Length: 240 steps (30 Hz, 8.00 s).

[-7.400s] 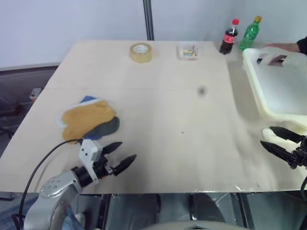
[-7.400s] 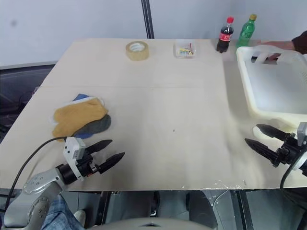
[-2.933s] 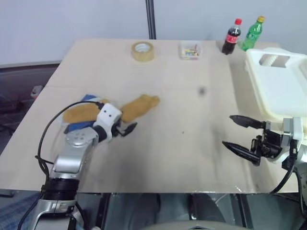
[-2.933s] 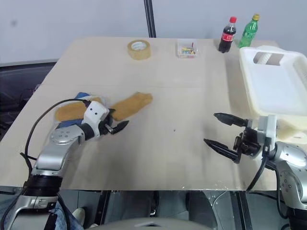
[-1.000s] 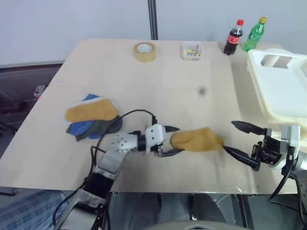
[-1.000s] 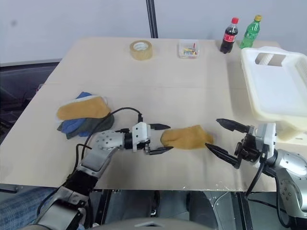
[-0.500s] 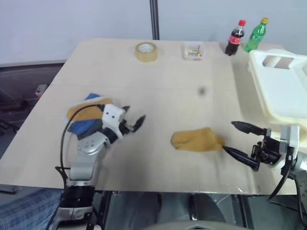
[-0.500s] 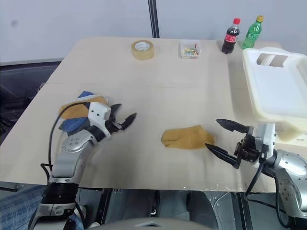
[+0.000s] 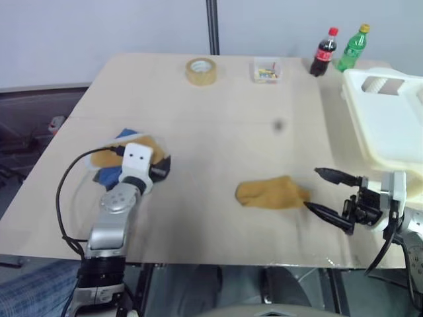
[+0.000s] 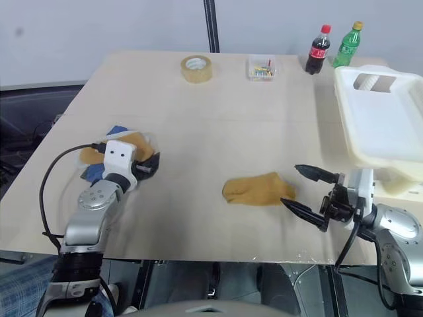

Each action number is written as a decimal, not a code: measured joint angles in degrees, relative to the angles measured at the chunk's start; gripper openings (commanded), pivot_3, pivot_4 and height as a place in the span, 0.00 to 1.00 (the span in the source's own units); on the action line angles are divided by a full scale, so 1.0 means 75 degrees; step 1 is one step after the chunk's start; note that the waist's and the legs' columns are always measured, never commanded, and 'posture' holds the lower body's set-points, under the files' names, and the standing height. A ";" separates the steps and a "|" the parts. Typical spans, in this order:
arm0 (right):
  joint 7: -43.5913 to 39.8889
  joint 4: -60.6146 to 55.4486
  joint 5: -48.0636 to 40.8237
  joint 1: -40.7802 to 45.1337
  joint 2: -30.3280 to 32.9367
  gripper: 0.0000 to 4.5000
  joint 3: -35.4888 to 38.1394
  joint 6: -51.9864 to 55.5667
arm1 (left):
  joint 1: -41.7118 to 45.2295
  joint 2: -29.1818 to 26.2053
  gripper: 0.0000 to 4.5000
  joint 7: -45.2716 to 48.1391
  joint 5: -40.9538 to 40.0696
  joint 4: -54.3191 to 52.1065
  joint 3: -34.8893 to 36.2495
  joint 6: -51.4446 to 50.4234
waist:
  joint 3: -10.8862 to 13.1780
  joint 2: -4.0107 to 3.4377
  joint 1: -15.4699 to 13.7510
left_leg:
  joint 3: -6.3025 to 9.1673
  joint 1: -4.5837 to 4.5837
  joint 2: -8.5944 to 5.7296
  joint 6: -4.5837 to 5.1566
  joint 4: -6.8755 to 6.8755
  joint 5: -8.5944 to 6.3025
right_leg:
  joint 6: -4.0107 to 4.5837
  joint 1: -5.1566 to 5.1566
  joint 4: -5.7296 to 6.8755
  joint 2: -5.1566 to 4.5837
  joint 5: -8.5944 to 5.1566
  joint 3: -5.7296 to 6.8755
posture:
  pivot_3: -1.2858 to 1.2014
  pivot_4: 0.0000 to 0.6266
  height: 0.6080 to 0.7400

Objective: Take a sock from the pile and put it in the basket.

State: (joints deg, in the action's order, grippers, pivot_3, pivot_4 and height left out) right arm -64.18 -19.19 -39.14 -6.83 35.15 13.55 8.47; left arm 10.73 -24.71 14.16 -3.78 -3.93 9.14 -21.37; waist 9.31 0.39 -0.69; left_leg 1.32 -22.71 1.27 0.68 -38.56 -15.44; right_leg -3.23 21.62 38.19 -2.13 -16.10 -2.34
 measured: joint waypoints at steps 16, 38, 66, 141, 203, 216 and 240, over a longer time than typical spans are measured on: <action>-0.0003 0.0000 0.0102 -0.0121 -0.0168 1.00 -0.0136 -0.0012 | 0.0327 0.0219 0.91 -0.0448 -0.0356 0.0086 0.0527 -0.0580 | 0.0000 0.0000 0.0003 | 0.0001 0.0000 -0.0001 -0.0001 0.0000 0.0000 | 0.0000 0.0000 0.0001 -0.0001 0.0000 0.0000 | 0.52 0.24 1.00; -0.0065 0.0262 0.0232 -0.0205 -0.0227 1.00 -0.0193 -0.0242 | 0.0279 0.0349 0.91 -0.0909 -0.0433 -0.0302 0.0808 -0.0445 | 0.0000 0.0001 0.0002 | 0.0001 0.0000 -0.0001 -0.0002 0.0000 0.0001 | 0.0000 0.0001 0.0001 -0.0003 0.0000 0.0000 | 0.52 0.24 1.00; -0.0050 0.0283 0.0259 -0.0291 -0.0230 1.00 -0.0196 -0.0299 | 0.0178 0.0383 0.02 -0.0942 -0.0419 -0.0295 0.0803 -0.0708 | 0.0000 0.0001 0.0002 | 0.0001 0.0000 -0.0001 -0.0002 0.0000 0.0001 | 0.0000 0.0000 0.0001 -0.0003 0.0000 0.0000 | 0.52 0.24 1.00; 0.0031 0.0488 0.0443 -0.0295 -0.0262 1.00 -0.0220 -0.0360 | 0.0359 0.0625 0.01 -0.0566 -0.0138 -0.0309 0.0076 -0.0439 | 0.0001 0.0002 -0.0015 | 0.0002 -0.0002 -0.0001 -0.0003 0.0000 0.0002 | 0.0000 0.0000 0.0001 -0.0004 0.0000 0.0001 | 0.52 0.24 1.00; 0.4113 0.2263 0.2514 0.4634 -0.1161 1.00 -0.1910 0.3159 | 0.5442 0.0877 0.53 0.3696 -0.0723 0.6943 -0.1342 0.0727 | 0.0020 0.0019 0.0120 | 0.0012 -0.0047 -0.0040 -0.0055 -0.0014 0.0035 | 0.0002 0.0050 0.0032 0.0002 -0.0002 0.0012 | 0.52 0.24 1.00; 0.5045 0.3527 0.2933 0.5705 -0.1953 0.81 -0.2249 0.5322 | 0.6197 0.0959 0.34 0.4484 -0.0353 0.8627 -0.1281 0.1871 | 0.0016 0.0015 0.0197 | 0.0013 -0.0148 -0.0040 -0.0028 -0.0067 0.0022 | 0.0001 0.0162 0.0101 0.0002 -0.0001 0.0008 | 0.52 0.24 1.00; 0.5021 0.1794 0.2707 0.5271 -0.1715 0.02 -0.2034 0.6142 | 0.3296 0.0580 0.00 0.4898 -0.1121 0.3313 -0.1144 -0.0484 | 0.0019 0.0010 0.0252 | 0.0015 -0.0159 -0.0020 -0.0027 -0.0068 0.0021 | 0.0001 0.0172 0.0101 0.0004 -0.0001 -0.0008 | 0.52 0.24 1.00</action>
State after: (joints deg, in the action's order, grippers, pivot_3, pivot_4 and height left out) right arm -26.52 -5.74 -18.84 32.71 22.29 -1.71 54.54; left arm 35.45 -20.37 50.90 -12.19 20.91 0.56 -25.00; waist 9.45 0.47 1.20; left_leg 1.43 -23.90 1.13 0.48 -39.07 -15.29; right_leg -3.22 22.91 38.95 -2.10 -16.11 -2.40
